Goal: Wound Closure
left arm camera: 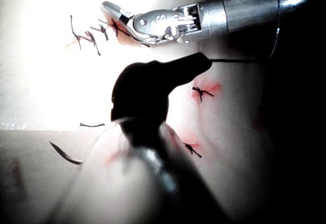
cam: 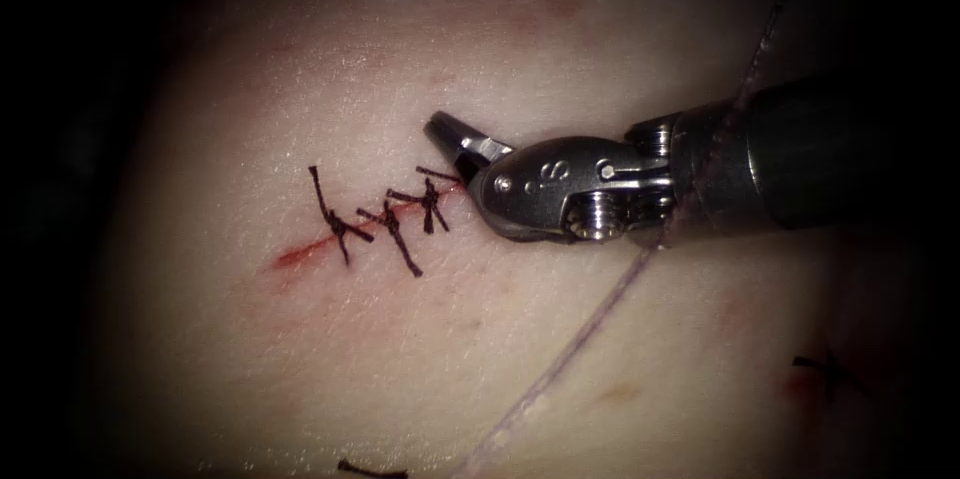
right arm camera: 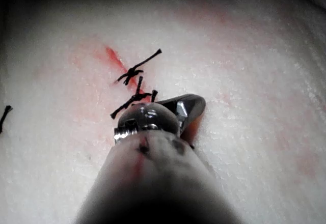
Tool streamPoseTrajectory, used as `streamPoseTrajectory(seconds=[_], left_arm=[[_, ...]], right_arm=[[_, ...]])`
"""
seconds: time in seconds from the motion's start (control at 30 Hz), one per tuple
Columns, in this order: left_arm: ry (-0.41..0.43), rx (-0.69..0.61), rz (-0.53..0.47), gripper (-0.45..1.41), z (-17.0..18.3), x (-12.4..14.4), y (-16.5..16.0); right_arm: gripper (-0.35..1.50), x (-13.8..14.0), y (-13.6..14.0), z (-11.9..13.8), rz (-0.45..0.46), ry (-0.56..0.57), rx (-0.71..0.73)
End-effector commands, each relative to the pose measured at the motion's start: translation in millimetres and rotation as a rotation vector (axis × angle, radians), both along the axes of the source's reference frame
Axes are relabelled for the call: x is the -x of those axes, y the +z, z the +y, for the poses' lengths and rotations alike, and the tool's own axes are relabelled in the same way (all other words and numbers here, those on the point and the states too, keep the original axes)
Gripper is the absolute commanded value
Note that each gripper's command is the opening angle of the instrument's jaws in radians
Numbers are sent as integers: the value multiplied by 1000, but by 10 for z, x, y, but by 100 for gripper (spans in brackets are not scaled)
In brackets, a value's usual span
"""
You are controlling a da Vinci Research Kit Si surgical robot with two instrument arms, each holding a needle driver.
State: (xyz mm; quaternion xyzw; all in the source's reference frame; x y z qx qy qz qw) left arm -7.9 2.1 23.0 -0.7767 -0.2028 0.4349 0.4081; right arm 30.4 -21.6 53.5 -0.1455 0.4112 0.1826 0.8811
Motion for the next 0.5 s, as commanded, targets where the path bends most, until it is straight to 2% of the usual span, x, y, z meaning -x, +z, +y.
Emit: streamPoseTrajectory(seconds=[0.03,0.13,0.17,0.2,0.23,0.27,0.37,0.43,0.5], left_arm=[[3,0,0,-45,0,7,7],[9,6,5,-45,-6,15,6],[12,7,8,-45,-8,18,6],[18,8,12,-45,-10,21,6],[20,15,18,-45,-11,25,6],[24,25,30,-45,-12,31,8],[22,36,49,-45,-10,54,15],[12,42,63,-45,-7,78,25],[11,43,75,-45,-5,96,33]], right_arm=[[-35,-3,1,-6,0,-4,7],[-35,7,-3,-10,8,-13,8],[17,12,-5,-10,11,-14,9],[57,16,-8,-11,16,-17,9],[79,22,-12,-12,23,-16,12],[86,32,-18,-15,34,-17,16],[72,81,-44,-19,37,11,25],[54,135,-66,-21,10,46,28],[49,165,-76,-25,-2,49,34]])
